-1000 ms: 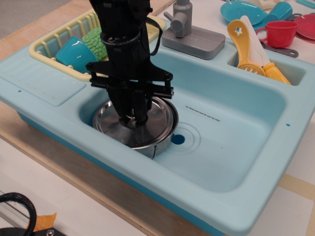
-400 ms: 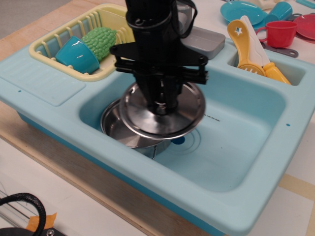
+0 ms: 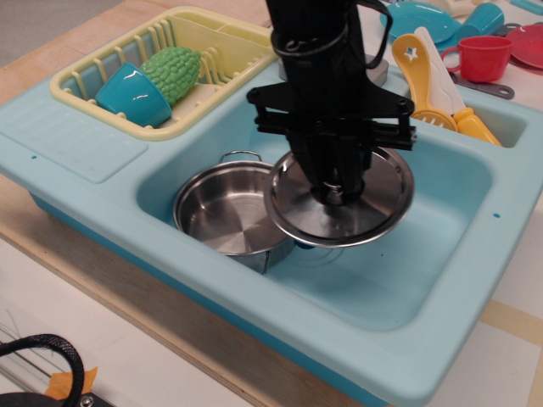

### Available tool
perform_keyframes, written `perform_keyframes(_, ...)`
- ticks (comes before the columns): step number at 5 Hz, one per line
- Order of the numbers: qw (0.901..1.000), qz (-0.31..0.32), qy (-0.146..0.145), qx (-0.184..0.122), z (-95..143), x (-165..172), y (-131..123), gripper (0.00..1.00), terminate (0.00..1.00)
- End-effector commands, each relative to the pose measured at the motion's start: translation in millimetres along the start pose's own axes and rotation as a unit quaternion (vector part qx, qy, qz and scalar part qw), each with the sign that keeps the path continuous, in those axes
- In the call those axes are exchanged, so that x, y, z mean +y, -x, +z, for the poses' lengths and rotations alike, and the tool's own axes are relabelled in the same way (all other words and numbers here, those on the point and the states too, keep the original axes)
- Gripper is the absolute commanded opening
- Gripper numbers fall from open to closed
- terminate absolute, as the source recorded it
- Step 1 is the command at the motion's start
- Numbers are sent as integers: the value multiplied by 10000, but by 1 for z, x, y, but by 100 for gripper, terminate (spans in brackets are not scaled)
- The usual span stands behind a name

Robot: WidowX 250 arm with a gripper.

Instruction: Take lid off pot or pan

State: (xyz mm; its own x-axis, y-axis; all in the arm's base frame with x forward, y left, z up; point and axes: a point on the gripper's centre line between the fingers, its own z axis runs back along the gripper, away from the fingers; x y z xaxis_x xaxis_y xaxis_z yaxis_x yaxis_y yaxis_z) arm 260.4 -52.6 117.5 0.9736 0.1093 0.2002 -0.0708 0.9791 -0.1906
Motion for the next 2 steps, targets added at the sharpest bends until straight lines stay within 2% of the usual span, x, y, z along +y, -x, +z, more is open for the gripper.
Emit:
perform_keyframes(1,9994,-273,209,-36,-1,-11,-11,0,0)
perform_keyframes(2,9984,-394,412,10,-11,-12,-13,0,0)
